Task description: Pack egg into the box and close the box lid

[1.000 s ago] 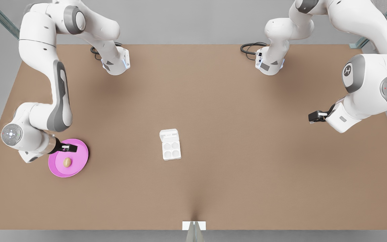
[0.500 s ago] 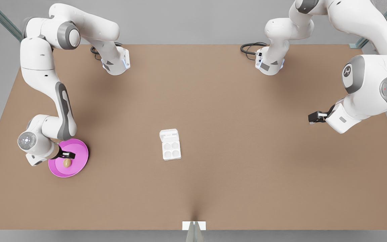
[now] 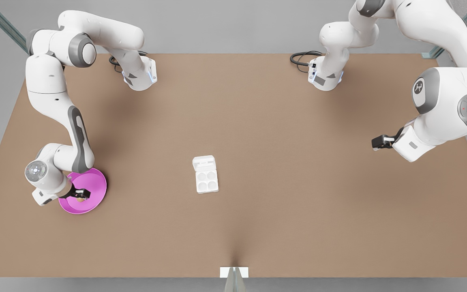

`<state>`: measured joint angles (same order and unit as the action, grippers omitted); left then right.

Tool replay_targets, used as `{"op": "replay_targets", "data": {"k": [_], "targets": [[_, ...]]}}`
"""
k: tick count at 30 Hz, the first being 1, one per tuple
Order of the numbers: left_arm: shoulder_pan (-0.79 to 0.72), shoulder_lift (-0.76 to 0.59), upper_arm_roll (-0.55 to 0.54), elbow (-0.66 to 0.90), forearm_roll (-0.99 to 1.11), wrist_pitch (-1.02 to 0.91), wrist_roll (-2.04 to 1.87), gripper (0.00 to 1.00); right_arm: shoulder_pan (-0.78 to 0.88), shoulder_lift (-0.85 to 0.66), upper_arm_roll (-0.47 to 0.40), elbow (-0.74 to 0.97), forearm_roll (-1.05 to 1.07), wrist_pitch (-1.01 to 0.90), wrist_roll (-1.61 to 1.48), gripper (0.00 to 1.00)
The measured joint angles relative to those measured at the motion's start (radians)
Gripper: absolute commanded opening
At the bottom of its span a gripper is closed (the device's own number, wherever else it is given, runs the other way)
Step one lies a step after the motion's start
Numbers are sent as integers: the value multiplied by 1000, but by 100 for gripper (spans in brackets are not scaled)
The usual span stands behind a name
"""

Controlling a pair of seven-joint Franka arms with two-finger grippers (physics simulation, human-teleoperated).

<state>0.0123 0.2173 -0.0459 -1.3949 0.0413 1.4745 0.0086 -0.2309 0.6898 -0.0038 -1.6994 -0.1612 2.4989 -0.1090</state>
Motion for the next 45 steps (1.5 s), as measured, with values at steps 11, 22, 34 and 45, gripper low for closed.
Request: {"op": "replay_targets", "data": {"k": [11,22,34,45], "targets": [[0,3,0,0,0,3,0,100,-29,37,21,9,9,23,-139,100],[0,4,0,0,0,8,0,100,-28,37,38,-29,18,25,-216,100],[0,9,0,0,1,14,0,100,-37,41,40,-26,19,25,-260,72],[0,9,0,-2,2,16,0,100,-36,42,46,-24,21,26,-279,58]]}}
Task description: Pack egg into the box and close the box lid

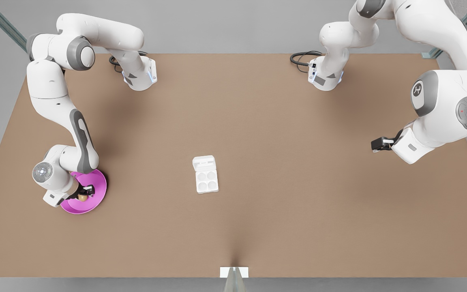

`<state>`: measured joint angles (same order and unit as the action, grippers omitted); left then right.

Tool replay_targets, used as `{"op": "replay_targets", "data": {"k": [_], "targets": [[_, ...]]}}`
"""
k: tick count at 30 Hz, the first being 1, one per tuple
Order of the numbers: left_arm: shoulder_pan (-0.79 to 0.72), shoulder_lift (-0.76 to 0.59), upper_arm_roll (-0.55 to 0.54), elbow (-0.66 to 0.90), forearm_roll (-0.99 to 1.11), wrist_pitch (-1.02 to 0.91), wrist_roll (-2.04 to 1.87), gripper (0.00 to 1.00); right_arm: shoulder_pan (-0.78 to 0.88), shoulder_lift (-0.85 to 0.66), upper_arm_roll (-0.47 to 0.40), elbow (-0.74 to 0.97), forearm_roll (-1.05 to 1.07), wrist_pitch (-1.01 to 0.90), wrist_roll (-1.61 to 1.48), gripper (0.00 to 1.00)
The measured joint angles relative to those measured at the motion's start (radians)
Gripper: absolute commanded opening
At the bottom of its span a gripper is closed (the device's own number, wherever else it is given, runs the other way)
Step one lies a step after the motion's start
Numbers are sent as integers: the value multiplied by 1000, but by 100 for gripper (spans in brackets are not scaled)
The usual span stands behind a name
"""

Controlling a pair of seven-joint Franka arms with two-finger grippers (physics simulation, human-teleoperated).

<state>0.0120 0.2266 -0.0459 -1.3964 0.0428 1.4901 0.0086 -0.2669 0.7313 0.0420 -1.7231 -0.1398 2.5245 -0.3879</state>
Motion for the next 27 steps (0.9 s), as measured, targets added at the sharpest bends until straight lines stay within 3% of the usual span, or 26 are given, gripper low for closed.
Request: {"op": "replay_targets", "data": {"k": [27], "targets": [[-1,2,0,-1,0,0,0,100,1,-20,12,1,12,-4,-33,55]]}}
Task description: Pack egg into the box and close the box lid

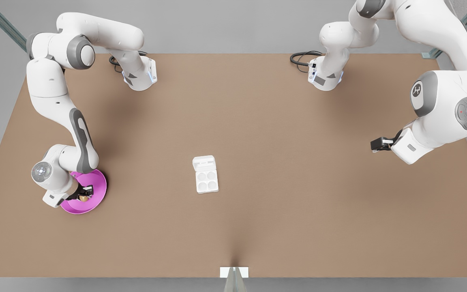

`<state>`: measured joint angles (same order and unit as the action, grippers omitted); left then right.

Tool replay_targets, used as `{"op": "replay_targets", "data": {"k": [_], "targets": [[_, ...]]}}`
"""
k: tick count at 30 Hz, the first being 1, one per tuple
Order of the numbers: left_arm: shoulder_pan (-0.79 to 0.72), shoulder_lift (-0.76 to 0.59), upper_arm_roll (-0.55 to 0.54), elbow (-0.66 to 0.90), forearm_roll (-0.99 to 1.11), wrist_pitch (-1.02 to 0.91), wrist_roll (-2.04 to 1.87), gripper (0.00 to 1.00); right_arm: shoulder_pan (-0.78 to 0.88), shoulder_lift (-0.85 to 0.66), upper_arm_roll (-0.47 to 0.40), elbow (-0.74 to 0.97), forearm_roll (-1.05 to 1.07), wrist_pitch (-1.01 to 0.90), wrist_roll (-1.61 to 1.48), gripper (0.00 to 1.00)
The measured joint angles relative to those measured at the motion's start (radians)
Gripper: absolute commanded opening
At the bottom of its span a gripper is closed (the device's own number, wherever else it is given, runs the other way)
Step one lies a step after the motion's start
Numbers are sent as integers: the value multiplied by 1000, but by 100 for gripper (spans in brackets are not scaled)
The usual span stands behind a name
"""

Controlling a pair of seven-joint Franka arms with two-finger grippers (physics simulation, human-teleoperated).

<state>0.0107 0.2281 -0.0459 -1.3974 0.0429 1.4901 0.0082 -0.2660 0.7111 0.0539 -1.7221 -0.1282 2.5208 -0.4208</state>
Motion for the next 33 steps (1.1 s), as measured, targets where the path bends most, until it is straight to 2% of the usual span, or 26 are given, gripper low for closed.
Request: {"op": "replay_targets", "data": {"k": [5,11,18,22,28,30,32,33], "targets": [[0,0,0,0,0,0,0,100,30,-37,44,44,56,-41,-17,55],[0,-4,0,1,-1,1,0,100,230,-36,53,128,135,-108,37,55],[0,-3,0,1,-1,0,0,100,436,-47,66,112,188,-137,181,55],[0,-3,0,0,-1,-1,0,100,497,-43,111,113,198,-138,278,55],[-1,-3,0,-1,-1,-2,0,100,604,-7,120,152,255,-113,389,55],[-2,-3,-1,-1,-1,-4,0,93,623,2,120,162,280,-101,410,55],[-2,-3,-1,-1,0,-6,0,93,634,11,121,170,301,-91,426,56],[-2,-3,-1,-1,0,-6,0,98,638,15,121,172,308,-88,432,56]]}}
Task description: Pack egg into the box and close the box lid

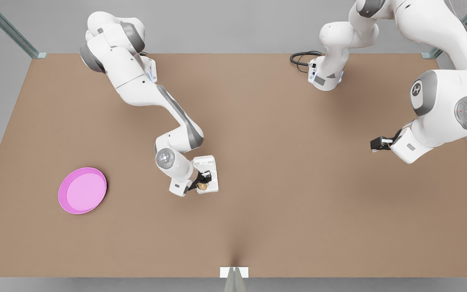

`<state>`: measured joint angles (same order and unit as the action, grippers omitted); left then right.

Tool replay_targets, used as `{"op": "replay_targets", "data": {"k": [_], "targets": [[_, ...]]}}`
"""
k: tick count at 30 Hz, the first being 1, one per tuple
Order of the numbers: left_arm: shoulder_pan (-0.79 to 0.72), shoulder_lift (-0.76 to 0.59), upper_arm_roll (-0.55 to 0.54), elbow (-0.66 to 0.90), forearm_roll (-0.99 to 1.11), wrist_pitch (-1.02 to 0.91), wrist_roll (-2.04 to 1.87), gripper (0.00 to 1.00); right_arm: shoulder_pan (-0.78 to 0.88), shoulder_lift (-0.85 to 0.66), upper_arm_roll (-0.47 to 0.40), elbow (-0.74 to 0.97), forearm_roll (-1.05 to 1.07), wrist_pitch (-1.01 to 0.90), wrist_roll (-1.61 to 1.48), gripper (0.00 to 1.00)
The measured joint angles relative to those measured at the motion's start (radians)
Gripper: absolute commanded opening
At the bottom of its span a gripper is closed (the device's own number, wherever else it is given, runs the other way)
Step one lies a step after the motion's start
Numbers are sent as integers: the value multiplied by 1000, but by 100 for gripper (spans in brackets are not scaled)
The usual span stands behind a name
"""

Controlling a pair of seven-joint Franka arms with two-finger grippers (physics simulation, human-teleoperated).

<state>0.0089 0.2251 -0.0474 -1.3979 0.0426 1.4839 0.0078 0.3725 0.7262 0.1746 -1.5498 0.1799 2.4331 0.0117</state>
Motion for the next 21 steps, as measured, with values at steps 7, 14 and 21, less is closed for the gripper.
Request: {"op": "replay_targets", "data": {"k": [7,14,21], "targets": [[0,1,-1,0,0,-5,0,100,9,12,0,-7,26,17,27,57],[-1,3,-2,0,0,-10,0,100,7,25,-3,-20,43,25,18,59],[-1,3,-2,0,0,-11,0,100,7,27,-7,-28,-35,16,84,100]]}}
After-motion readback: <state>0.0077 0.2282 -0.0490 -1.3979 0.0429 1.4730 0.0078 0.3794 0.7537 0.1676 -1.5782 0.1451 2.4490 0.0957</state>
